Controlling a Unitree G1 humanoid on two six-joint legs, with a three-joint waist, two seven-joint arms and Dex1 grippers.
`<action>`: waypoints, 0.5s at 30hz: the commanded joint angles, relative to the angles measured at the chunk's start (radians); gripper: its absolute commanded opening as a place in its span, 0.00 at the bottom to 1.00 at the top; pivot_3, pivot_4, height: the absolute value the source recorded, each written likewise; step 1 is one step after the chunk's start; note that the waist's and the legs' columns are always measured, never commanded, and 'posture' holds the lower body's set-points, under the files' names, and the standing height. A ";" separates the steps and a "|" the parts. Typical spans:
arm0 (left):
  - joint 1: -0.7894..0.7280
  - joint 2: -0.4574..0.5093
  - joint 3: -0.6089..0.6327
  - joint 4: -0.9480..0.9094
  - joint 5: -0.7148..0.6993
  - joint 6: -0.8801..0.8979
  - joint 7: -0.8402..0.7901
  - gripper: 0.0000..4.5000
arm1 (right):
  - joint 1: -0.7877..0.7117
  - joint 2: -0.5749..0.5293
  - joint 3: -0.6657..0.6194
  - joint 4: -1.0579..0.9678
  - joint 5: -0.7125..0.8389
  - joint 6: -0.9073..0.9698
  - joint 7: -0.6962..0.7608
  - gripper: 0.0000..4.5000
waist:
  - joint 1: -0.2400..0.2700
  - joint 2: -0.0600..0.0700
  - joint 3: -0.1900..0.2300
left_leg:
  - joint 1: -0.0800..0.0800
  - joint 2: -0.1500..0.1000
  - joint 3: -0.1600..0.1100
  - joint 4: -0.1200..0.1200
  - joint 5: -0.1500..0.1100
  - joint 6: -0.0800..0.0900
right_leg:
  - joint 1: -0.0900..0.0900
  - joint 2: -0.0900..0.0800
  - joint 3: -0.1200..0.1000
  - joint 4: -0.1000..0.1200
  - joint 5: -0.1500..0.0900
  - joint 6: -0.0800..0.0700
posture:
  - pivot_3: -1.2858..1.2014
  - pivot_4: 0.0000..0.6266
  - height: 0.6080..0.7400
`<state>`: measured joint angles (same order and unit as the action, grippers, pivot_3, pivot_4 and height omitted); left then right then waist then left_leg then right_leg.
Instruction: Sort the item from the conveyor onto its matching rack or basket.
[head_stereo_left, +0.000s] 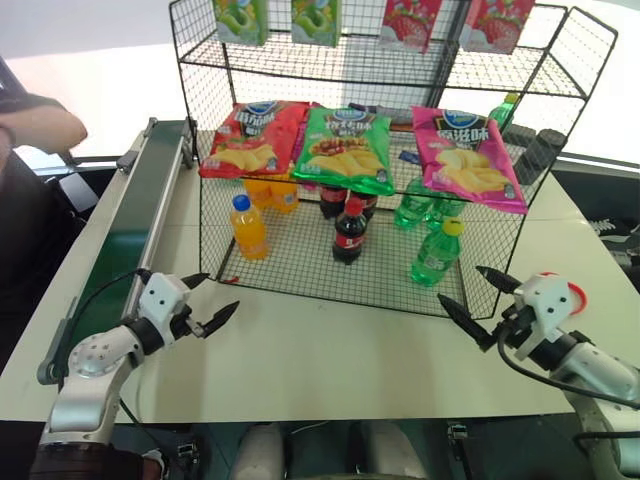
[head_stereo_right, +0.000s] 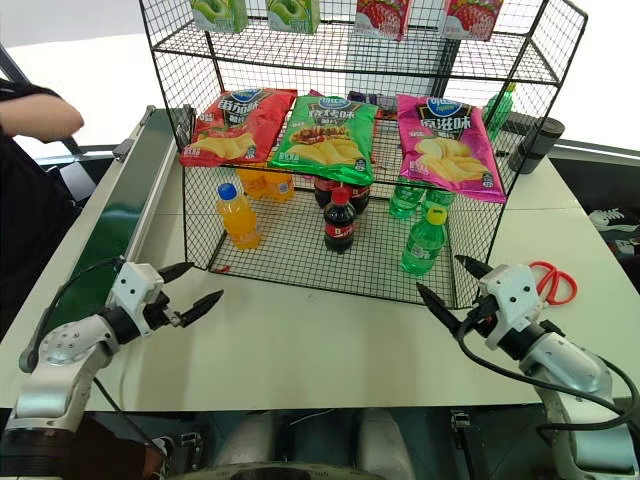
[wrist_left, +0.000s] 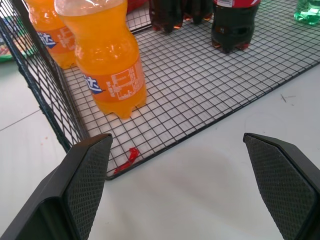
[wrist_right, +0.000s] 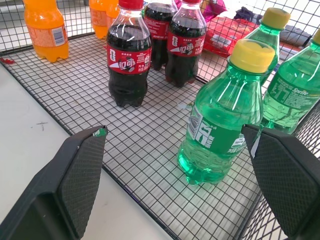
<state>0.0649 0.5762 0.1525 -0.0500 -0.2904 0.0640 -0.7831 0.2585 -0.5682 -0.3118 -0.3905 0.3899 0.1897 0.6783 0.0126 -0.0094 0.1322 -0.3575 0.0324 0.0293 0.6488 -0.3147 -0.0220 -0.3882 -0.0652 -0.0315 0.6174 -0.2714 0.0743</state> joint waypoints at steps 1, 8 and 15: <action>-0.011 -0.001 -0.001 -0.027 -0.001 -0.003 0.005 1.00 | -0.005 0.003 -0.008 -0.014 0.003 -0.019 -0.001 0.99 | 0.000 0.000 0.000 | 0.000 0.000 0.000 0.000 0.000 0.000 | 0.000 0.000 0.000 0.000 0.000 0.000 | 0.52 0.24 1.00; -0.031 -0.014 -0.017 -0.009 0.002 -0.013 0.011 1.00 | -0.021 0.001 -0.003 -0.017 0.001 -0.014 -0.005 0.99 | 0.000 0.000 0.000 | 0.000 0.000 0.000 0.000 0.000 0.000 | 0.000 0.000 0.000 0.000 0.000 0.000 | 0.52 0.24 1.00; -0.052 -0.031 -0.028 0.013 0.012 -0.026 0.009 1.00 | -0.037 -0.003 -0.001 -0.017 0.002 -0.008 -0.009 0.99 | 0.000 0.000 0.000 | 0.000 0.000 0.000 0.000 0.000 0.000 | 0.000 0.001 0.000 0.000 0.001 0.001 | 0.52 0.24 1.00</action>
<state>0.0253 0.5456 0.1289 -0.0344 -0.2800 0.0564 -0.7763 0.2301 -0.5683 -0.2994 -0.3900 0.3861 0.1899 0.6735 0.0125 -0.0094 0.1322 -0.3574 0.0325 0.0294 0.6488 -0.3147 -0.0220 -0.3883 -0.0643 -0.0316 0.6174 -0.2708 0.0753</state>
